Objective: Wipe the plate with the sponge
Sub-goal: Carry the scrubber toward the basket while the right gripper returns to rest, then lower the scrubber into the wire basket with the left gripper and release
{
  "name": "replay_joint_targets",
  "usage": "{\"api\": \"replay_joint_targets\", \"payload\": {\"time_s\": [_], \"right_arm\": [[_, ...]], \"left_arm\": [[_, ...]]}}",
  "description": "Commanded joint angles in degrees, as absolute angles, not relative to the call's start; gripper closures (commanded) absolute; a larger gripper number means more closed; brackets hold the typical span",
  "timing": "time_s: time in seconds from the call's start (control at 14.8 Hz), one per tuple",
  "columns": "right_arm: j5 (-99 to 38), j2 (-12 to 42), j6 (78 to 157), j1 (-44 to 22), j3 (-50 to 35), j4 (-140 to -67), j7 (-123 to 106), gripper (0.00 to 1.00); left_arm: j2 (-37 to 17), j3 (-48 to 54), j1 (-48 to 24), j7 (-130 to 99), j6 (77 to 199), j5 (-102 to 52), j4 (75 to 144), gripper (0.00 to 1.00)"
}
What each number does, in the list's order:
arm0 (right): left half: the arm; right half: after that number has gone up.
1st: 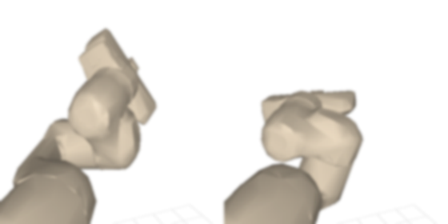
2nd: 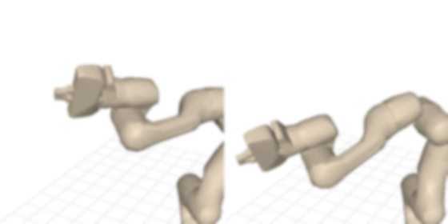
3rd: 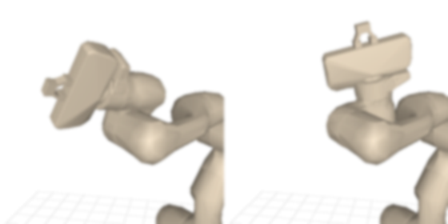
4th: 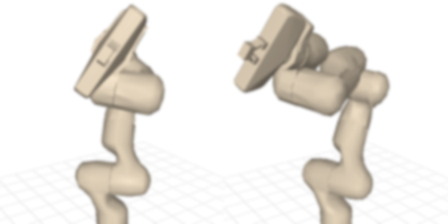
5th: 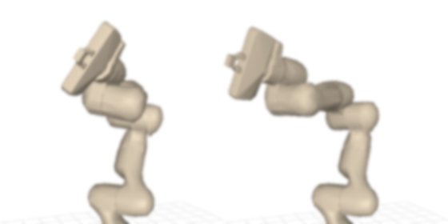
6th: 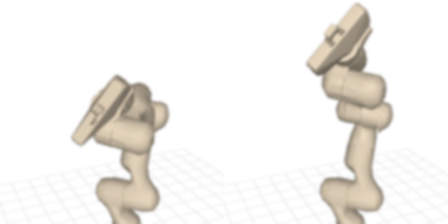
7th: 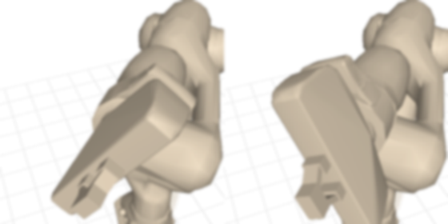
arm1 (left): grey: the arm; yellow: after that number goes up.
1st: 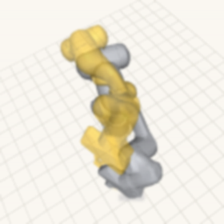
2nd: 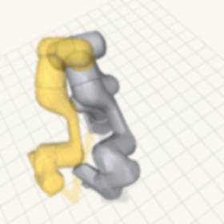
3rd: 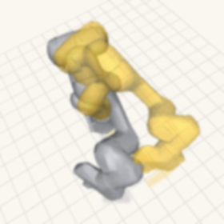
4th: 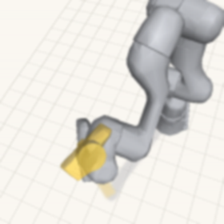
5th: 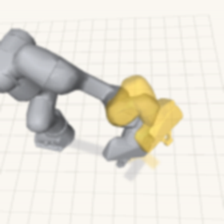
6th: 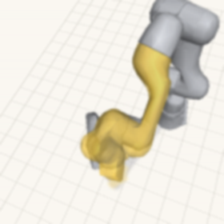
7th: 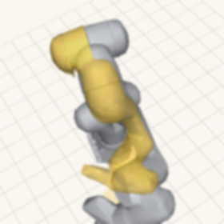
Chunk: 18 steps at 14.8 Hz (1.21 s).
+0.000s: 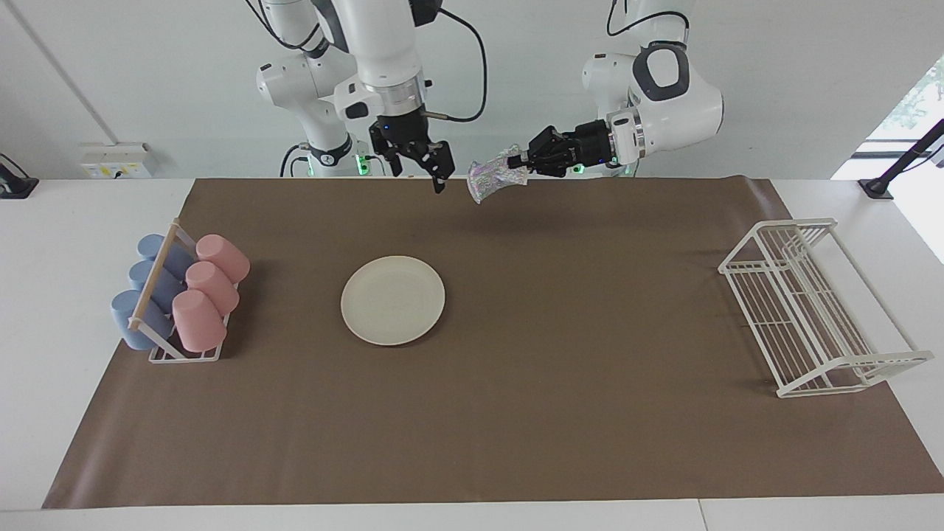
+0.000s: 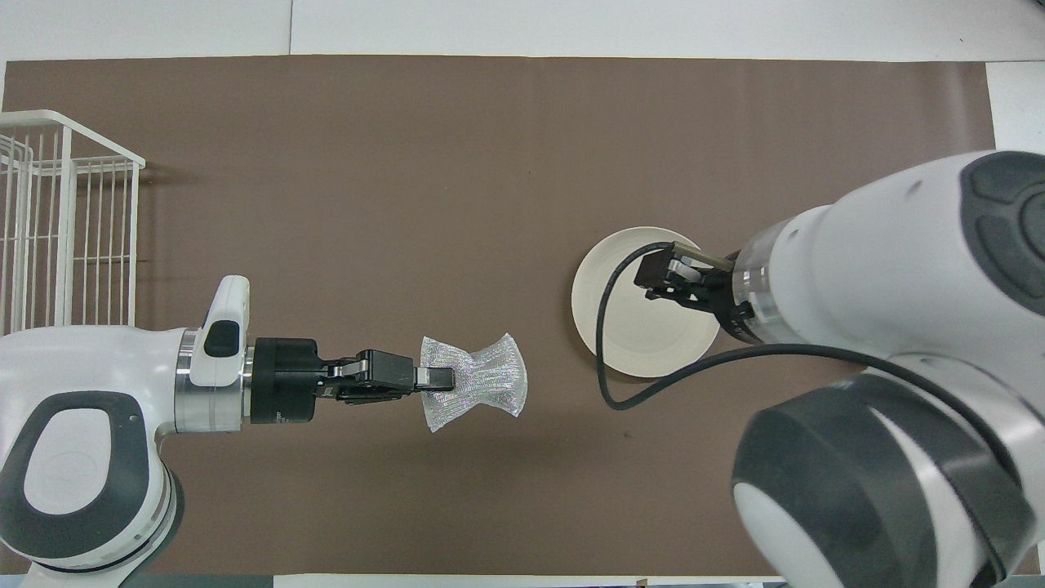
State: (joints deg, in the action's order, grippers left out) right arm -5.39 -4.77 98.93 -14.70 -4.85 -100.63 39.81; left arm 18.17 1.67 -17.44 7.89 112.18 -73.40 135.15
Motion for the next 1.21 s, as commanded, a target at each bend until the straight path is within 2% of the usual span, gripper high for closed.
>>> {"api": "replay_joint_targets", "payload": {"time_s": [0.0, 0.4, 0.54, 0.81, 1.15], "right_arm": [[-4.83, -5.89, 98.88, -8.99, -5.71, -102.22, 26.67, 0.0], [-4.83, -5.8, 98.7, 0.25, -5.54, -103.27, 9.61, 0.0], [-4.83, -5.54, 95.73, 1.84, -5.45, -102.57, 3.54, 0.0], [-4.66, -4.31, 94.04, 0.71, -4.23, -100.38, 1.68, 0.0], [-1.58, -3.87, 92.12, -5.54, 2.63, -99.93, -1.05, 0.0]], "left_arm": [[18.19, 1.67, -15.56, 3.19, 112.85, -67.09, 134.39, 1.0], [15.39, 1.67, -13.72, -13.87, 110.14, -43.1, 123.24, 1.0], [13.11, 1.67, -12.31, -17.65, 105.75, -35.55, 117.63, 1.0], [7.04, 1.76, -12.21, -26.79, 96.52, -18.68, 105.23, 1.0], [4.4, 2.2, -12.83, -28.3, 87.29, 0.4, 99.42, 1.0]]}}
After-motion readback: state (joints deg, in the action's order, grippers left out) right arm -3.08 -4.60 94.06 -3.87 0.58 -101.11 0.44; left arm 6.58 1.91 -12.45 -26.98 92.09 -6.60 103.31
